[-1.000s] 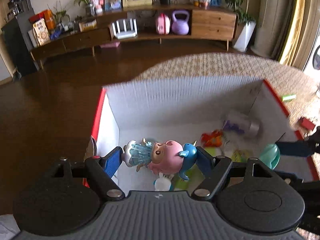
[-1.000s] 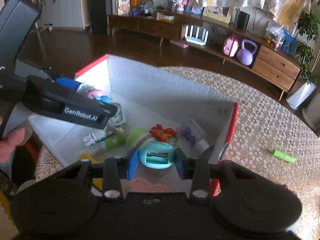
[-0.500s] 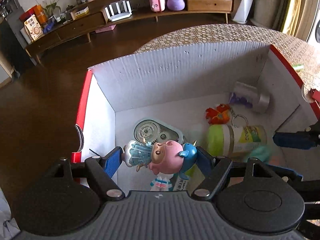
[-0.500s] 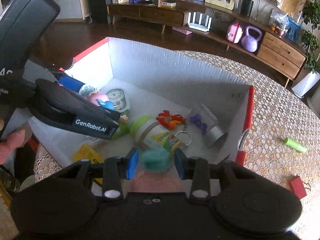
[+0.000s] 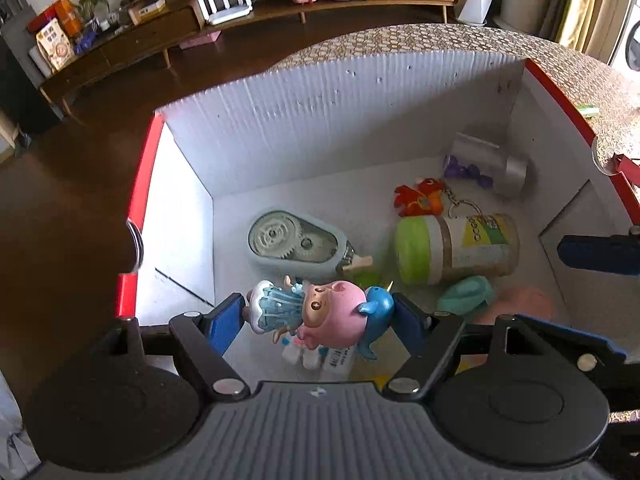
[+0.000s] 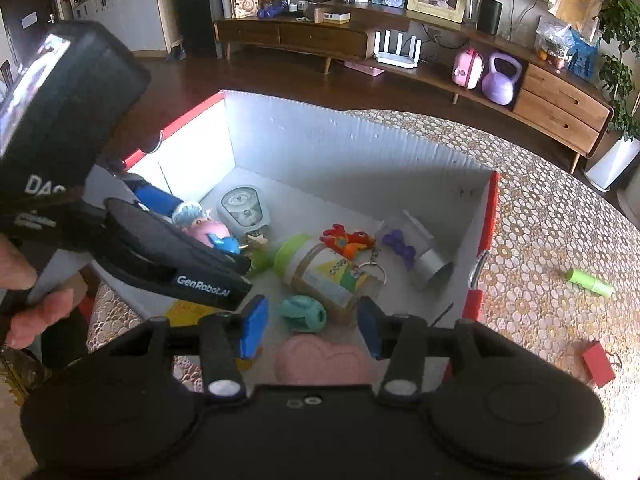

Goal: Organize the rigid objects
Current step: 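Open left tool to release the doll while right tool releases the sharpener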

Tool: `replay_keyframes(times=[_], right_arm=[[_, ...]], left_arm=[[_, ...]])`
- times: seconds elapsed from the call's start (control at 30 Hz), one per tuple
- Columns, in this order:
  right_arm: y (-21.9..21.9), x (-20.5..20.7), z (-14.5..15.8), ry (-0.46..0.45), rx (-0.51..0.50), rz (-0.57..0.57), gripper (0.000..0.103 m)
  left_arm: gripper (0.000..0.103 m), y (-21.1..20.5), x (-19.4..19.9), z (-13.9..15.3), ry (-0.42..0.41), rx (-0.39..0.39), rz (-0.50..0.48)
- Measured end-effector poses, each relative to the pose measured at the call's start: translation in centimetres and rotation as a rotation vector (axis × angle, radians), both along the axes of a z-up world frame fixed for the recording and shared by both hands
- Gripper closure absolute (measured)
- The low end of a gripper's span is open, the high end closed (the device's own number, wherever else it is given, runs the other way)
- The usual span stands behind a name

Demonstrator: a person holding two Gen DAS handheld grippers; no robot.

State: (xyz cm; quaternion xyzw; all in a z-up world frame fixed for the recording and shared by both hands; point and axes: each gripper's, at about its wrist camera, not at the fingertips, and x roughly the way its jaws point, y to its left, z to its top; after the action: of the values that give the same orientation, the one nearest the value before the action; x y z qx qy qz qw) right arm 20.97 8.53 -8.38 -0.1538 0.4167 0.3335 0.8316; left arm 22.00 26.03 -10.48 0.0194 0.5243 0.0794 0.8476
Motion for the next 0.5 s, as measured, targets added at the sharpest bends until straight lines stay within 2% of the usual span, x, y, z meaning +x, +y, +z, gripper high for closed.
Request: replay_keyframes(times=[0.37, 0.43, 0.5], right_arm=[[-1.9, -1.5, 2.0, -0.021, 0.054, -0.01, 0.051], [-2.5, -1.8, 2.5, -0.021, 0.073, -0.01, 0.048], [-3.2, -2.3, 3.2, -0.025, 0.096, -0.008, 0.041]], left_arm=[[0.024, -0.4, -1.2, 2.1, -0.084, 0.007, 0.036], [0.024, -0.7, -1.8, 2.9, -0.104, 0.016, 0.035], [0.024, -1.0, -2.4, 3.7, -0.128, 0.019, 0.036]])
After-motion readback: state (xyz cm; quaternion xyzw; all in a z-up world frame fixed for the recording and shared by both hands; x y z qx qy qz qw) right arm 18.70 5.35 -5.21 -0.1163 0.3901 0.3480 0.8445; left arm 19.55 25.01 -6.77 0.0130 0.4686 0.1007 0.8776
